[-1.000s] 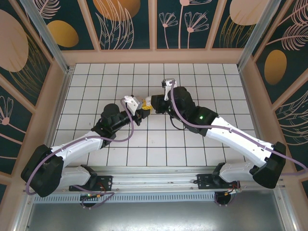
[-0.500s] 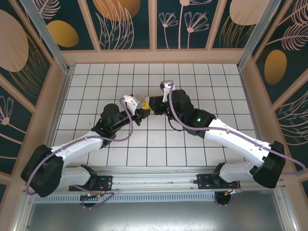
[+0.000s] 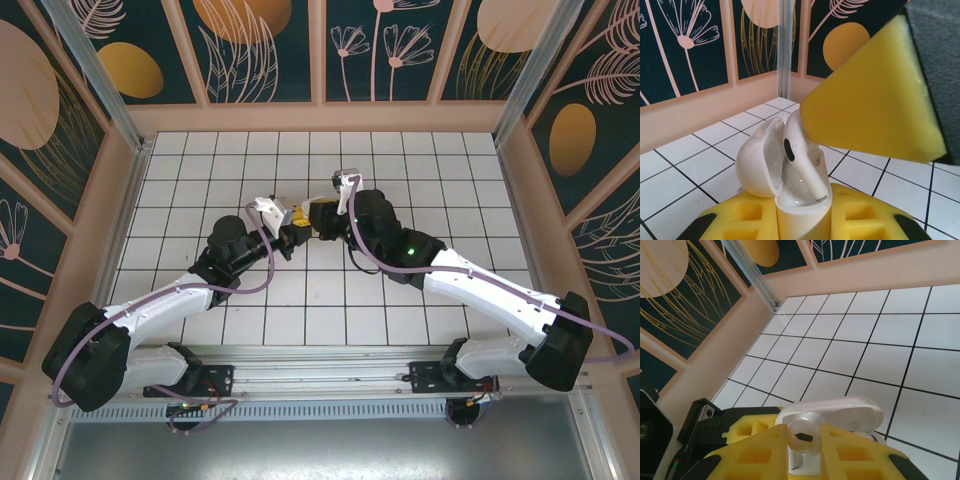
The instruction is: Insert the wireless bluetooth earbuds into the charging case
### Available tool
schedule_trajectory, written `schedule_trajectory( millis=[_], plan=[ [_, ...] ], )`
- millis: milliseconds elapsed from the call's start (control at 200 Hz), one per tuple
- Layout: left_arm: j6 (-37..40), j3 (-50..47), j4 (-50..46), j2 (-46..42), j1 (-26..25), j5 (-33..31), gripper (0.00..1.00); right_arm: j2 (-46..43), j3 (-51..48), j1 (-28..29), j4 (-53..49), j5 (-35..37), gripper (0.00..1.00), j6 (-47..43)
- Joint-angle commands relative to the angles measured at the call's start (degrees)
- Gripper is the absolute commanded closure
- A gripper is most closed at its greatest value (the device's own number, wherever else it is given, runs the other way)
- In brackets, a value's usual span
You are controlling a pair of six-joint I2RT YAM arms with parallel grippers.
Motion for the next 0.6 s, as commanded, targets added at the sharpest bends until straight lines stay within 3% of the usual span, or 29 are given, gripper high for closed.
schedule_trajectory(
  millis=[0, 596],
  plan=[
    [-1.02, 0.52, 3.97, -1.33, 0.21, 1.22, 1.00, -0.15, -0.66, 0.43, 2.54, 1.15, 0.81, -1.17],
    [-1.29, 0.79, 4.03, -1.54, 0.21, 1.08, 1.00, 1.69, -1.12, 0.48, 5.26, 0.69, 0.81, -1.96]
  ],
)
